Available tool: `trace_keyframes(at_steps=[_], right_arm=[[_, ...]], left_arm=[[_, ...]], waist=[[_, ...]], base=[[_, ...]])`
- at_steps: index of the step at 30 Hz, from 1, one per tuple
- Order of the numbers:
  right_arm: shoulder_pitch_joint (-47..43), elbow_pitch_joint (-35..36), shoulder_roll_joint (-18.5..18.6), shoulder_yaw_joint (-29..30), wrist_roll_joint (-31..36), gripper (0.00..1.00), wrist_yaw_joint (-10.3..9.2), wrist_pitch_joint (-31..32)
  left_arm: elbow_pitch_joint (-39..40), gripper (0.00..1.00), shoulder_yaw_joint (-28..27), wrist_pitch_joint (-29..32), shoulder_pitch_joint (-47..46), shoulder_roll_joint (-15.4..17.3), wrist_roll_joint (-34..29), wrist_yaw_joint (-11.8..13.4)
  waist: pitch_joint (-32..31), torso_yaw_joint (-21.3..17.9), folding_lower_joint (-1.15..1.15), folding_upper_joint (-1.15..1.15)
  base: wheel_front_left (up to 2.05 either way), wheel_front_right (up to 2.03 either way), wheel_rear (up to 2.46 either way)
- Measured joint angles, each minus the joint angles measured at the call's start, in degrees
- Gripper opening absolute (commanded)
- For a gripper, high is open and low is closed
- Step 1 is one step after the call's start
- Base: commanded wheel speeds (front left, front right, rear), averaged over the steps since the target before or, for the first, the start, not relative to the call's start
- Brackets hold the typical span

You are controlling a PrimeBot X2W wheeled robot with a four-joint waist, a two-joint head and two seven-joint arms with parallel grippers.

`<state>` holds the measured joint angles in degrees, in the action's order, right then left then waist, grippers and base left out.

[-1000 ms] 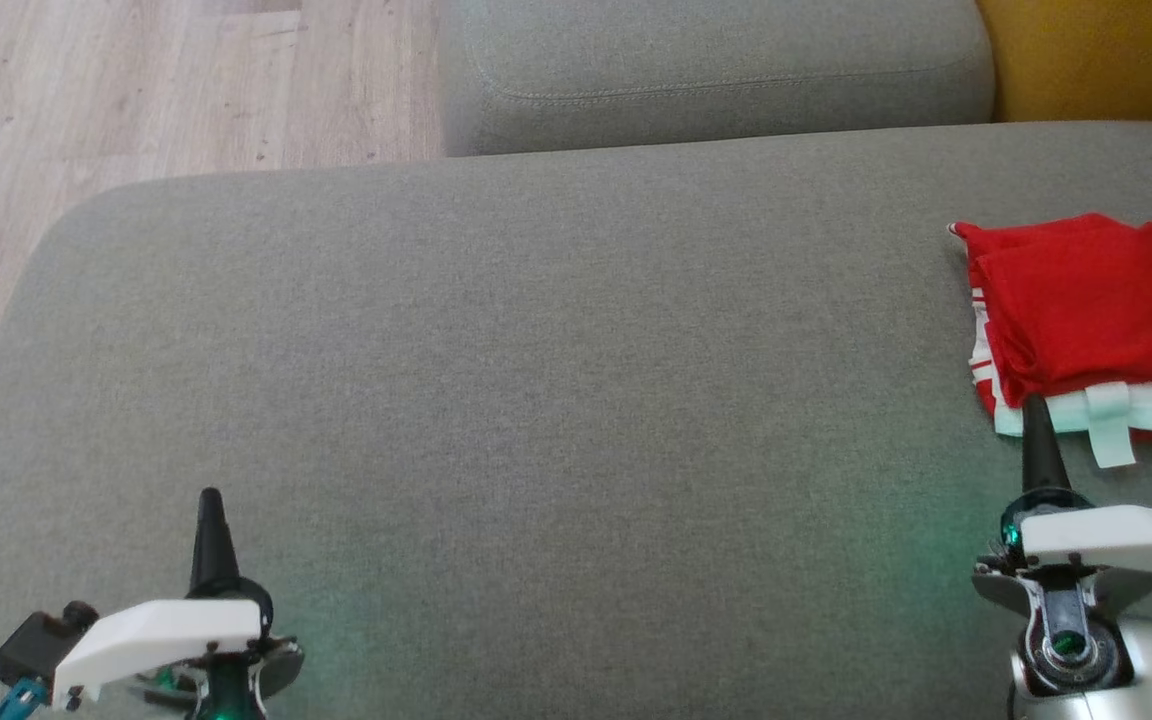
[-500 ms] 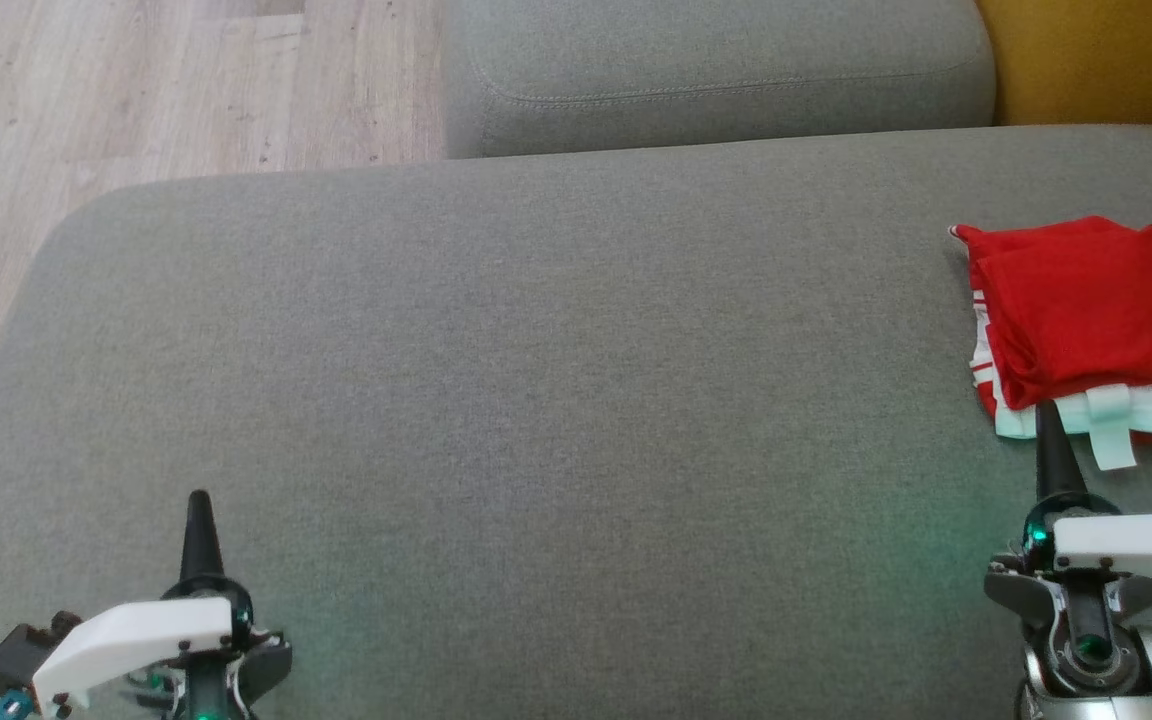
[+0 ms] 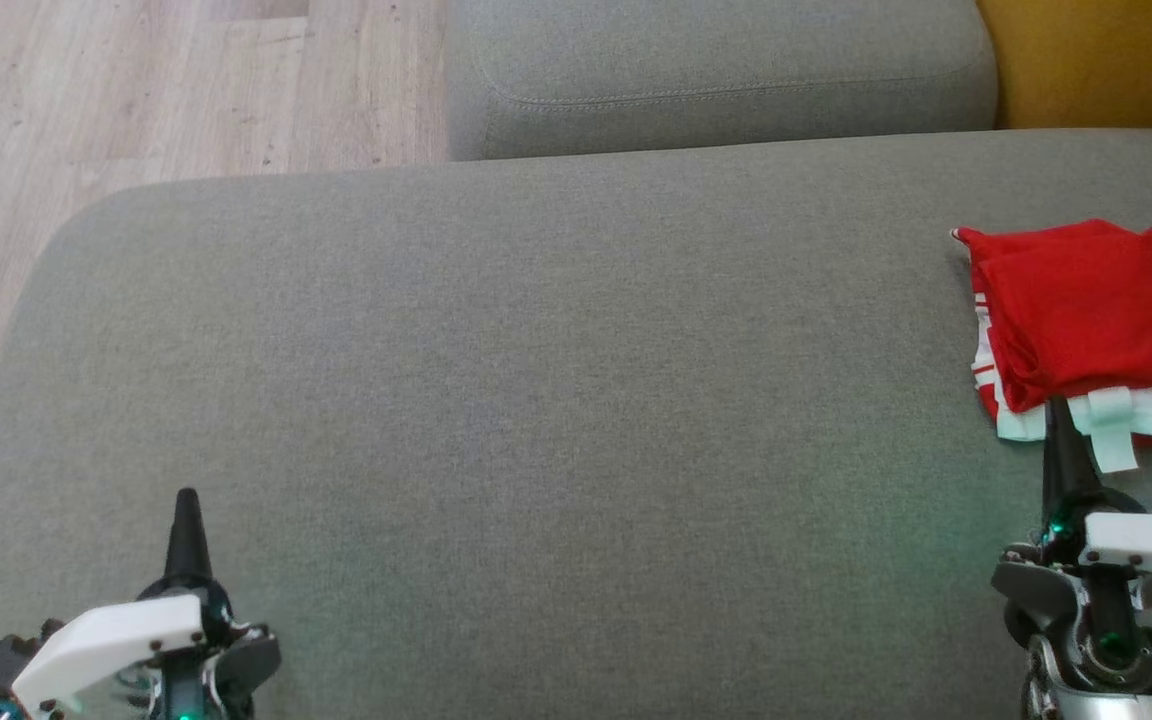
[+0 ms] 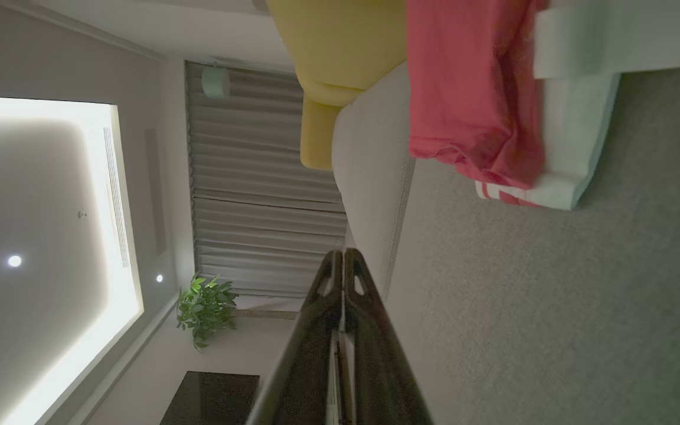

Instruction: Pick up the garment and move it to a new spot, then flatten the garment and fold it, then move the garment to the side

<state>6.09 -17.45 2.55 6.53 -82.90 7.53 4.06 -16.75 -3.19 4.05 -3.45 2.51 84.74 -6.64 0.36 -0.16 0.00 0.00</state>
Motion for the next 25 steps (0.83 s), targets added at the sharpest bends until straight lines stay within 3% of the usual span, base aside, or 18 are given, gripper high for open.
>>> trace_keyframes(at_steps=[13, 25], right_arm=[[-1.2, 1.1, 0.0, 1.1, -8.7, 0.00, 0.00, 2.1], [-1.2, 1.2, 0.0, 1.1, -8.9, 0.00, 0.00, 2.1]], left_arm=[[0.6, 0.00, -0.9, 2.0, 0.0, 0.0, 7.1, -0.4], [0.6, 0.00, -0.9, 2.0, 0.0, 0.0, 7.1, -0.4]], waist=[[-0.2, 0.2, 0.00, 0.00], [-0.2, 0.2, 0.00, 0.00]], base=[[0.00, 0.00, 0.00], [0.00, 0.00, 0.00]])
